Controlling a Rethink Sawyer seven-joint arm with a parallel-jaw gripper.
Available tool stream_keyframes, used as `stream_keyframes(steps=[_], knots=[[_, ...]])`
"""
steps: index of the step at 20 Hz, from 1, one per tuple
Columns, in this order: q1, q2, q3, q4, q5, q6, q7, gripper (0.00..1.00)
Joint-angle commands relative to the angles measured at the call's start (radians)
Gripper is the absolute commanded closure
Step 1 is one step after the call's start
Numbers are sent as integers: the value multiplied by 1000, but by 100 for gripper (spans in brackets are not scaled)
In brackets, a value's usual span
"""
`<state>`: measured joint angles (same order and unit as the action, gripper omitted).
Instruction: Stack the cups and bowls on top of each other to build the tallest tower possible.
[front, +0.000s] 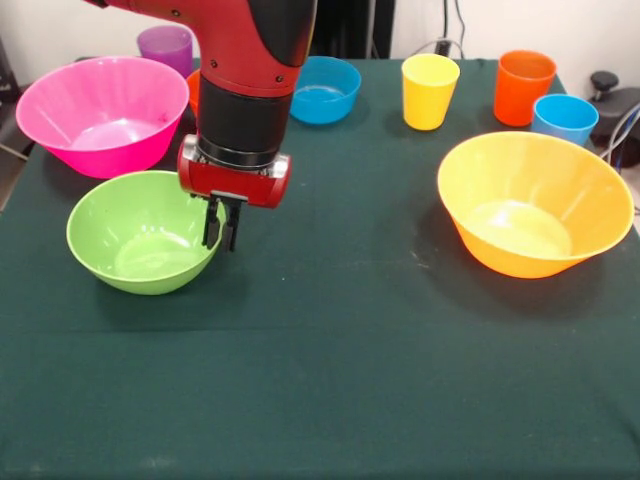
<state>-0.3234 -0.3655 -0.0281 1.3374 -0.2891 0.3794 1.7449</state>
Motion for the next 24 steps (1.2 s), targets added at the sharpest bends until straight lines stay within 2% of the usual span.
stream_keyframes(steps=[1, 10, 19, 24], knots=[[11, 83, 137, 58, -63, -42, -18, 100], [47, 72, 108, 69, -27, -2, 40, 100], [148, 65, 43, 97, 64, 18, 201, 100], [184, 67, 22, 114, 106, -19, 238, 100]])
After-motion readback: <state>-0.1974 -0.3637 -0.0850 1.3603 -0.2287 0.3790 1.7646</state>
